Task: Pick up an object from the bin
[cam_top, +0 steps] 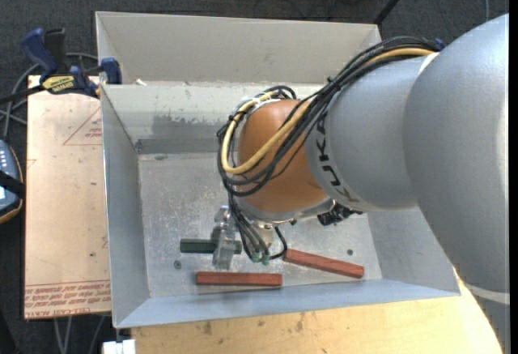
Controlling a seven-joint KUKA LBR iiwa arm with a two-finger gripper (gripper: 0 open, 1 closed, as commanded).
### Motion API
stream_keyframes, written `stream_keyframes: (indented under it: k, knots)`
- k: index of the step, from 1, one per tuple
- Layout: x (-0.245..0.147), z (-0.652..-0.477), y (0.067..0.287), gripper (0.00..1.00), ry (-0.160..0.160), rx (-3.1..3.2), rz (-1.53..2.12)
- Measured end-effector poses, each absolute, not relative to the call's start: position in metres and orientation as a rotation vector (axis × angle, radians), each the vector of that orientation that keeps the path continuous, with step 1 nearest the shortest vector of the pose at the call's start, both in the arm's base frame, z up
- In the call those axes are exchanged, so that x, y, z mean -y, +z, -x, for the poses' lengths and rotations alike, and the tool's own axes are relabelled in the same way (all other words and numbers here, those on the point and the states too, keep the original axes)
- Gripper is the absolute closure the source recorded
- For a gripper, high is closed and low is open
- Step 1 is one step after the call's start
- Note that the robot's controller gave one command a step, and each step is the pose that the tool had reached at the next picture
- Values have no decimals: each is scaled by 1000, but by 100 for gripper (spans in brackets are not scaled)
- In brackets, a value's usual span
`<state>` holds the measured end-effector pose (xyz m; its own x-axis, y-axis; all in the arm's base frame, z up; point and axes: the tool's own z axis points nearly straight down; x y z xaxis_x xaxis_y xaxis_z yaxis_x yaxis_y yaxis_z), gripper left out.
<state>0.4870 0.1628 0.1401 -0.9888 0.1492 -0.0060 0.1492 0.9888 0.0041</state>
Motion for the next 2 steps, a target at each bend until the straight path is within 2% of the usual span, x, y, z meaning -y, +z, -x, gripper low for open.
stream_keyframes:
  k: [1, 2]
  knots:
    - [-163, -487, 145, 100, 3, -3131, -235]
    - [-164, -489, 191, 100, 5, -3128, -233]
